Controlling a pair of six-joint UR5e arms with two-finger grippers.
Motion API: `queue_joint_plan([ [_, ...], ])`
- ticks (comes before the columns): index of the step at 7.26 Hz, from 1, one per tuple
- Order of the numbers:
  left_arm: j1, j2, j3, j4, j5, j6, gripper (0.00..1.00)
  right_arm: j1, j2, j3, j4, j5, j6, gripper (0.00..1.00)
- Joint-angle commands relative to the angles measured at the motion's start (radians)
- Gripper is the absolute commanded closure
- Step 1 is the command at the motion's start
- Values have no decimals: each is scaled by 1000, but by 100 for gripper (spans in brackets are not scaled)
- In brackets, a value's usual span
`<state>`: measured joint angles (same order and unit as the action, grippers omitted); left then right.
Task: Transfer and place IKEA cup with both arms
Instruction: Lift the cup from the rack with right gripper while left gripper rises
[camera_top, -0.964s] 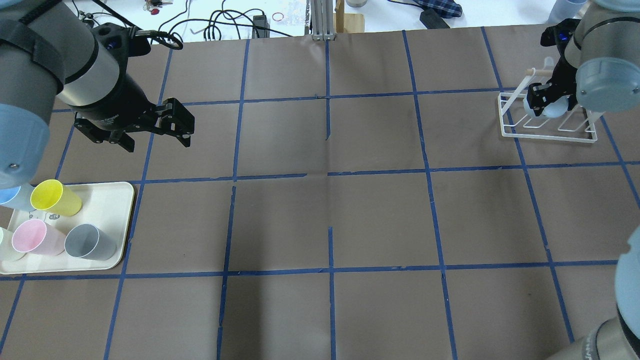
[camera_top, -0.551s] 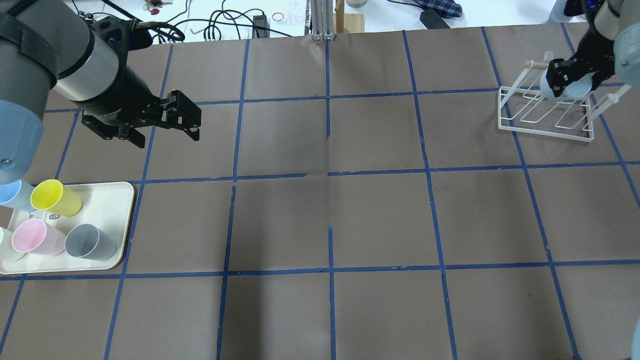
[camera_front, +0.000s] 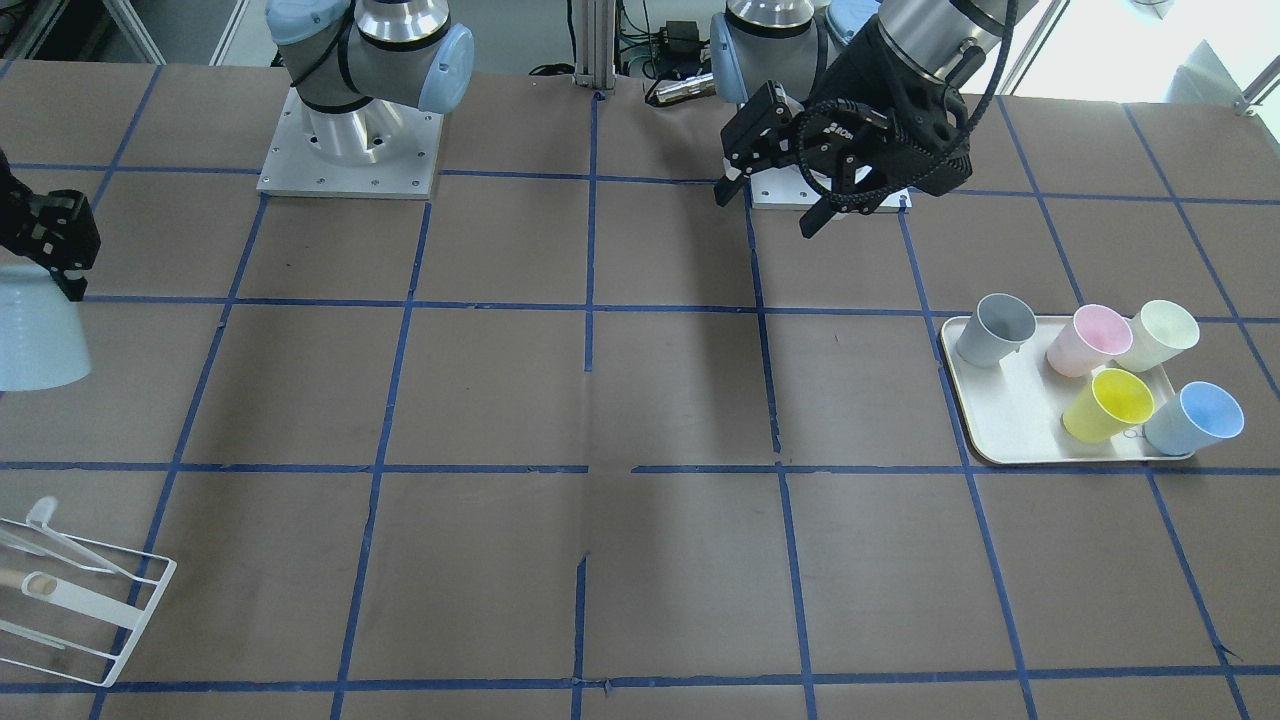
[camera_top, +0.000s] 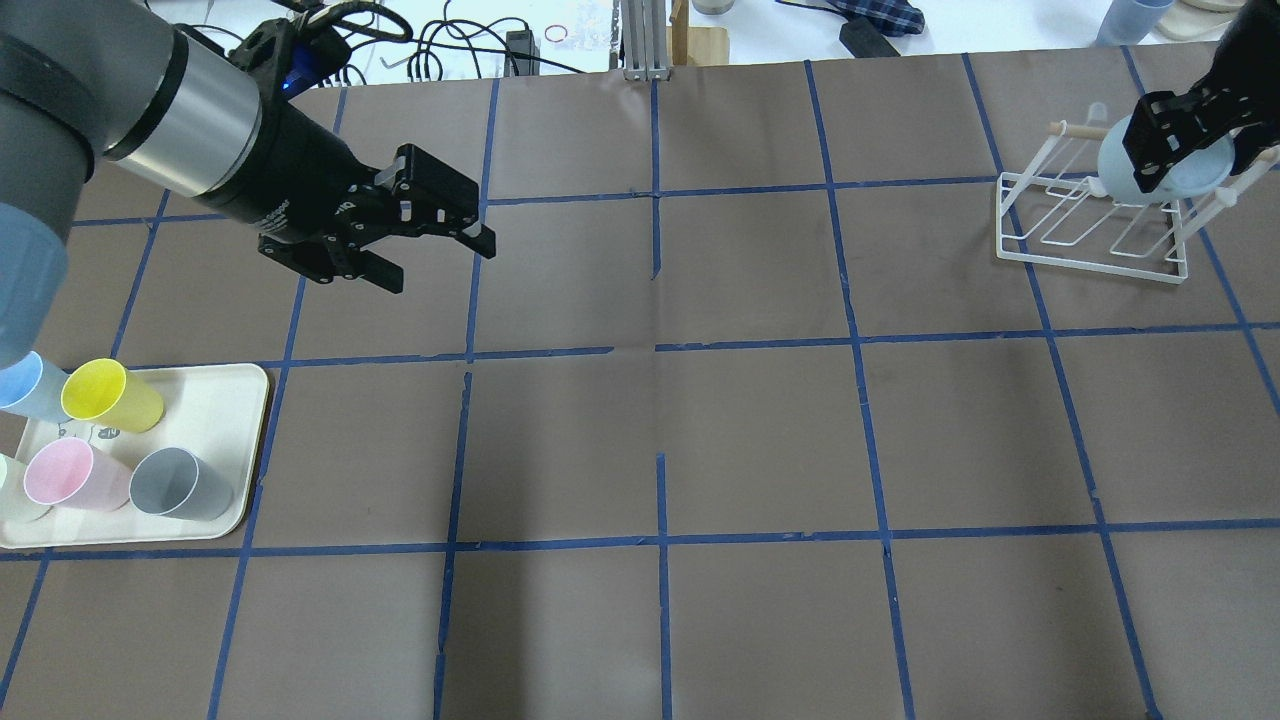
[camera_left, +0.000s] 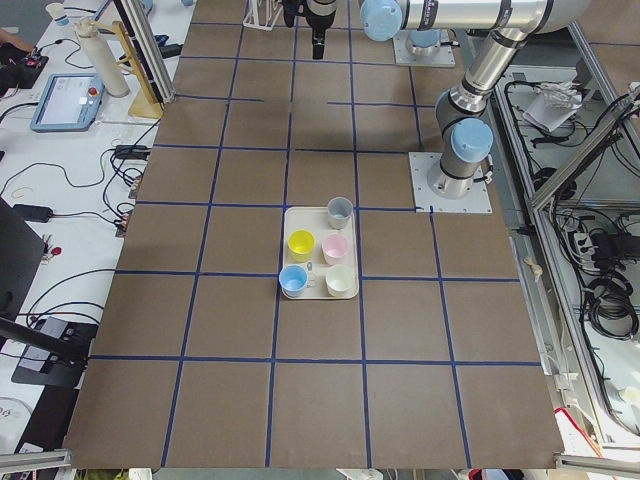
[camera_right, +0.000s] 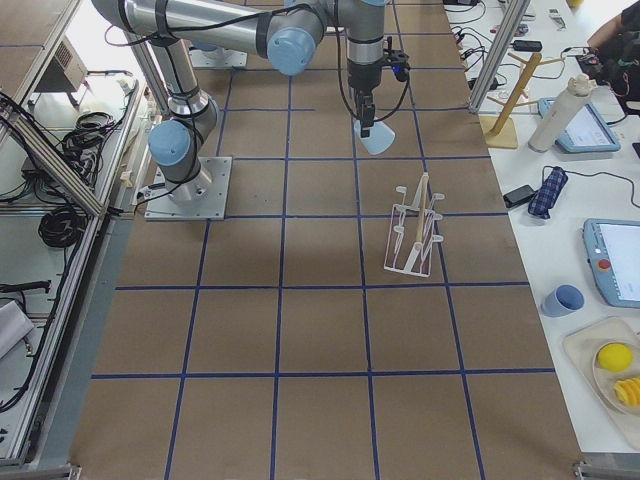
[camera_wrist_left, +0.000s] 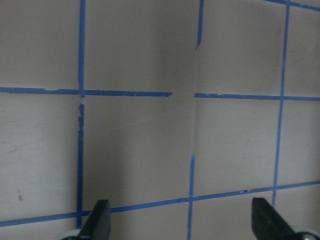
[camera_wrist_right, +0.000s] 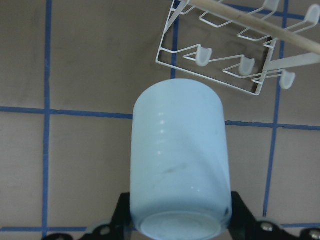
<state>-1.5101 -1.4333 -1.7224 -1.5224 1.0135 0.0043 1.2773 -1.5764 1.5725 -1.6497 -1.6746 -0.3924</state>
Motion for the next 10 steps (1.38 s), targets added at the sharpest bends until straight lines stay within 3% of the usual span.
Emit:
queue_joint_plan([
  [1, 66, -16, -22, -76, -276, 11, 0, -1, -7, -21, 184, 155, 3, 47],
  [4, 134, -44, -57, -196, -591, 36, 0, -21, 38, -37, 353, 399, 73, 48],
  [5, 137, -56, -107, -196, -751, 34, 0, -70, 61, -35, 440, 485, 82, 48],
  [7, 130, -61, -173, -179, -831, 71, 0, -191, 75, -34, 696, 679, 87, 49],
  [8, 128, -65, -198, -182, -916, 115, 0, -202, 81, -22, 782, 785, 130, 50],
  [10, 120, -79, -210, -144, -929, 169, 0, -219, 120, -22, 924, 951, 243, 49],
])
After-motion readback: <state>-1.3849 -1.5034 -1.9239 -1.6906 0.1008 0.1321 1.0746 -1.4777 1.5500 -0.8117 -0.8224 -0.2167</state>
